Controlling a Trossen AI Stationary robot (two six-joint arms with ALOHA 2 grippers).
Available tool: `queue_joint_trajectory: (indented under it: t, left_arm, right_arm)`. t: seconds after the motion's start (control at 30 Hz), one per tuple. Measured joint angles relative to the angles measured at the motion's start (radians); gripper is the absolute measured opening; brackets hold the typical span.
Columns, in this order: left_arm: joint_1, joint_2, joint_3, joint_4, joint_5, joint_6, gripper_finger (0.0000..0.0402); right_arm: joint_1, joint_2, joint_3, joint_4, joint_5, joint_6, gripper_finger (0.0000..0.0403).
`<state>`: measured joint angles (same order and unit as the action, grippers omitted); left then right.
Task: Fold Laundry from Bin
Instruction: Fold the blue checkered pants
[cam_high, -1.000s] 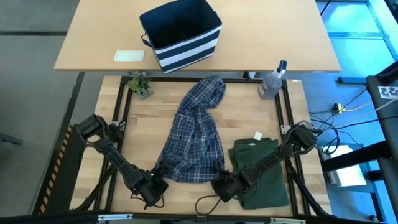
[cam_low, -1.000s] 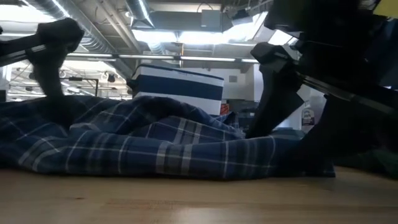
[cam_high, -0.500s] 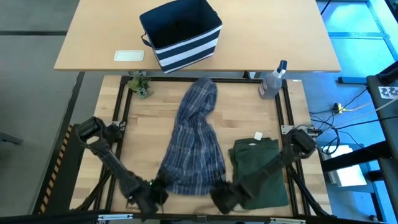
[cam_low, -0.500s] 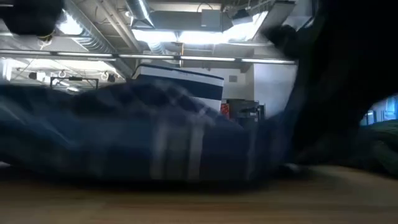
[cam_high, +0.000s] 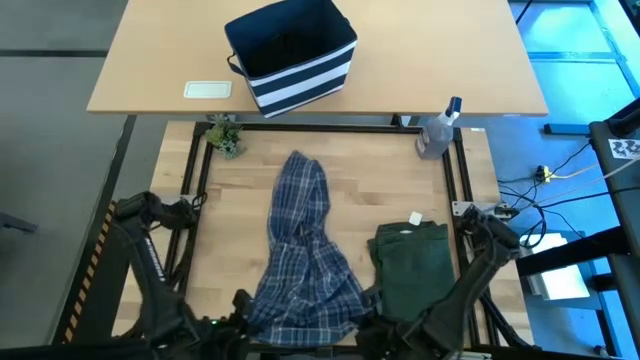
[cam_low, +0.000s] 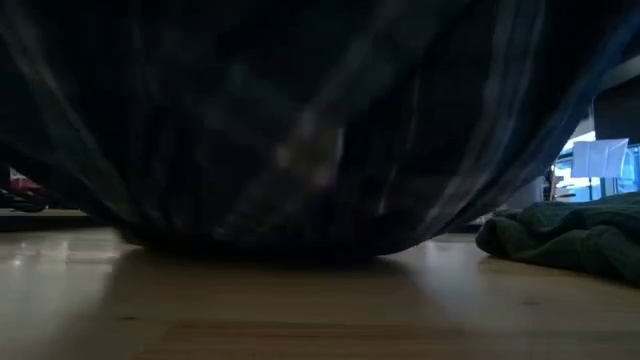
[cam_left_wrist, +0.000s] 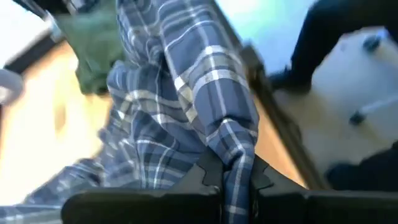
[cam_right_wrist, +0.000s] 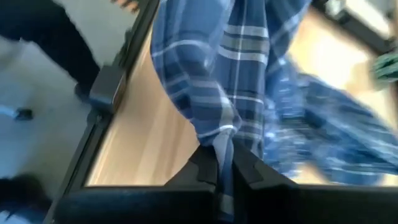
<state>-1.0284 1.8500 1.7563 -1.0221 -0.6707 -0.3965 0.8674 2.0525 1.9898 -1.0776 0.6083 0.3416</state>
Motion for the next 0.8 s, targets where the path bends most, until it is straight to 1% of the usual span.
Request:
queue_joint_trajectory:
  t: [0.1,0.17,0.23,0.3,0.47,0.53,0.67,0.77,0.8]
  left_arm:
    - [-0.029,0.0,0.062,-0.044,-0.077,0.004,0.0002]
    - [-0.042,0.0,0.097,-0.107,-0.131,-0.006,0.0002]
    - [-0.043,-0.001,0.12,-0.164,-0.163,-0.034,0.0002]
    - [-0.042,-0.005,0.126,-0.24,-0.182,-0.081,0.0001]
    - [-0.001,-0.006,0.126,-0.479,-0.18,-0.232,0.0]
    - [0.022,-0.01,0.126,-0.55,-0.18,-0.258,0.0]
    - [0.07,-0.081,0.065,-0.533,-0.173,-0.214,0.0]
    - [0.122,-0.186,-0.044,-0.52,-0.173,-0.206,0.0]
    - [0.142,-0.225,-0.092,-0.493,-0.173,-0.205,0.0]
  right_arm:
    - [0.014,0.0,0.07,-0.054,0.07,0.001,0.0002]
    - [0.017,0.0,0.105,-0.098,0.099,0.003,0.0002]
    - [0.004,0.0,0.124,-0.13,0.117,0.003,0.0001]
    - [-0.018,0.0,0.134,-0.163,0.123,0.008,0.0001]
    - [-0.102,0.0,0.137,-0.282,0.128,0.052,0.0001]
    - [-0.145,0.0,0.137,-0.323,0.145,0.055,0.0001]
    - [-0.234,0.0,0.137,-0.387,0.157,0.051,0.0001]
    - [-0.294,-0.001,0.135,-0.407,0.151,0.038,0.0001]
    - [-0.31,-0.002,0.128,-0.404,0.15,0.022,0.0]
